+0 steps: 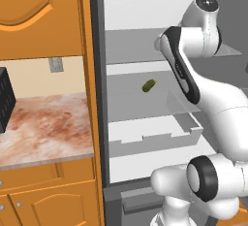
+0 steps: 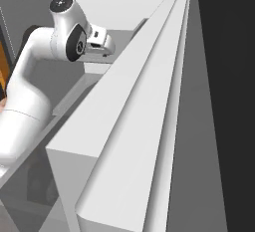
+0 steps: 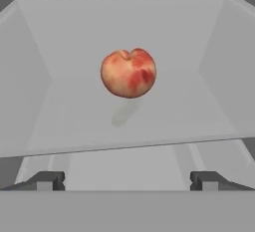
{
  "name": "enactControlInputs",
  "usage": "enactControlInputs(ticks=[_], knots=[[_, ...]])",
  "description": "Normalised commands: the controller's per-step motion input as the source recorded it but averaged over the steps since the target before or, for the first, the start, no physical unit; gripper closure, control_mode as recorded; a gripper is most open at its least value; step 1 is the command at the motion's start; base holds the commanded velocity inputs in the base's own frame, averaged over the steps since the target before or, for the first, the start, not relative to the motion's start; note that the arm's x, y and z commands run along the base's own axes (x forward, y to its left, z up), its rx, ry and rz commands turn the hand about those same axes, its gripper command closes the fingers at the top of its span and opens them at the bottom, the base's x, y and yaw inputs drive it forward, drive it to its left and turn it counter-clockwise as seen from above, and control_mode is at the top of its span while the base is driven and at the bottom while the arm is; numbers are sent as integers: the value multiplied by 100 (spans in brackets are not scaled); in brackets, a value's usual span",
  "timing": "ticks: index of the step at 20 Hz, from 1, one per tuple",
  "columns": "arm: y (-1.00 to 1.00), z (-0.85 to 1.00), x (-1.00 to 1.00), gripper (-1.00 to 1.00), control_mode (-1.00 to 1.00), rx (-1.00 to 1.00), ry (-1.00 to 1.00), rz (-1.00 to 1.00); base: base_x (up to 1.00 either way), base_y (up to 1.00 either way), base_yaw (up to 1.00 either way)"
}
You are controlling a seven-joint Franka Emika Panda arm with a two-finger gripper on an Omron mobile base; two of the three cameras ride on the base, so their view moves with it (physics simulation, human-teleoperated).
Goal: Pick up the apple and peach from the fridge and place one fruit on each plate on the dining counter.
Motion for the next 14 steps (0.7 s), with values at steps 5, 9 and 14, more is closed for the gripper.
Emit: enactControlInputs(ticks=[5,9,14], knots=[[-1,-9,36,-100,-100,0,0,0,0,0,0],[0,-13,33,-100,-100,0,0,0,0,0,0],[0,-7,23,-100,-100,0,0,0,0,0,0]])
